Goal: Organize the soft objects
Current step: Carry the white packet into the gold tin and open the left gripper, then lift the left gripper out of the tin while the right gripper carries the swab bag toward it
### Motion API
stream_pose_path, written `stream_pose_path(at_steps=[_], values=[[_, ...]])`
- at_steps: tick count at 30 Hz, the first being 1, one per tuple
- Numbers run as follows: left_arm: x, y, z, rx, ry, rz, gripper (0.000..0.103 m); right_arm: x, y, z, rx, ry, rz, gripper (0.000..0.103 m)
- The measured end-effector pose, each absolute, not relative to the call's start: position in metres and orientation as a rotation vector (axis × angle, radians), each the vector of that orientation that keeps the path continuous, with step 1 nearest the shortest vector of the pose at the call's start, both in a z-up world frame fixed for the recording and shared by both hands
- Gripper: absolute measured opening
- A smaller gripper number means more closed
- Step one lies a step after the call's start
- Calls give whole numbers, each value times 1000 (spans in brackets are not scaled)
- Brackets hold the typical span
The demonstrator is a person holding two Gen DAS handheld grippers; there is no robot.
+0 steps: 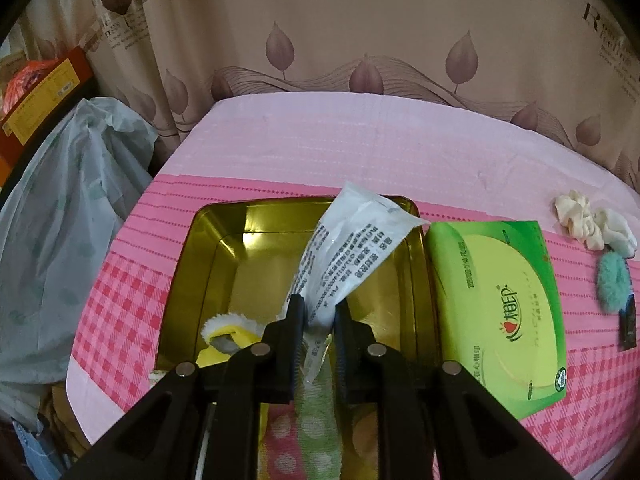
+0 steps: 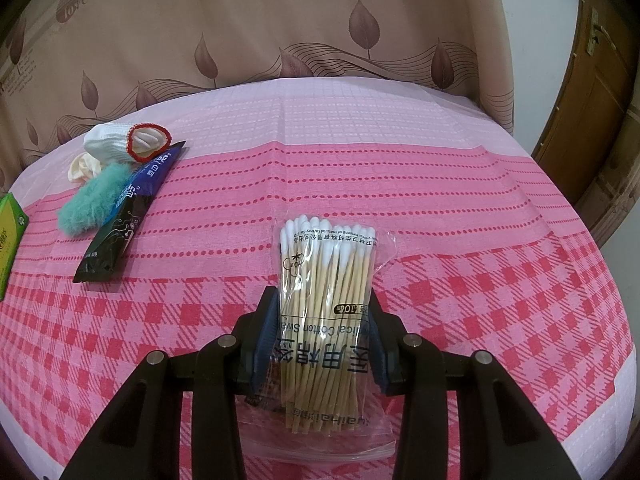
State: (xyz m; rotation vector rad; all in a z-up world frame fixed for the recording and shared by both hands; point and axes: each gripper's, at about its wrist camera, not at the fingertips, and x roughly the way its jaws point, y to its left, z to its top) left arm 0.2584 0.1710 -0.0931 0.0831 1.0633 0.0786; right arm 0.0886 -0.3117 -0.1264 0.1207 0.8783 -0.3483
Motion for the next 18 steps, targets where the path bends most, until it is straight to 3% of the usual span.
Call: stream_pose_path(at_steps=[3,6,18], values=[[259,170,-93,86,1067,85,19,89,-312,-126,120,878,-349,38],[259,172,-94,61,1081,76,36,89,-311,-126,120,878,-349,38],[235,174,-68,63,1037,76,40,89,-312,-127,113,880,-351,37]])
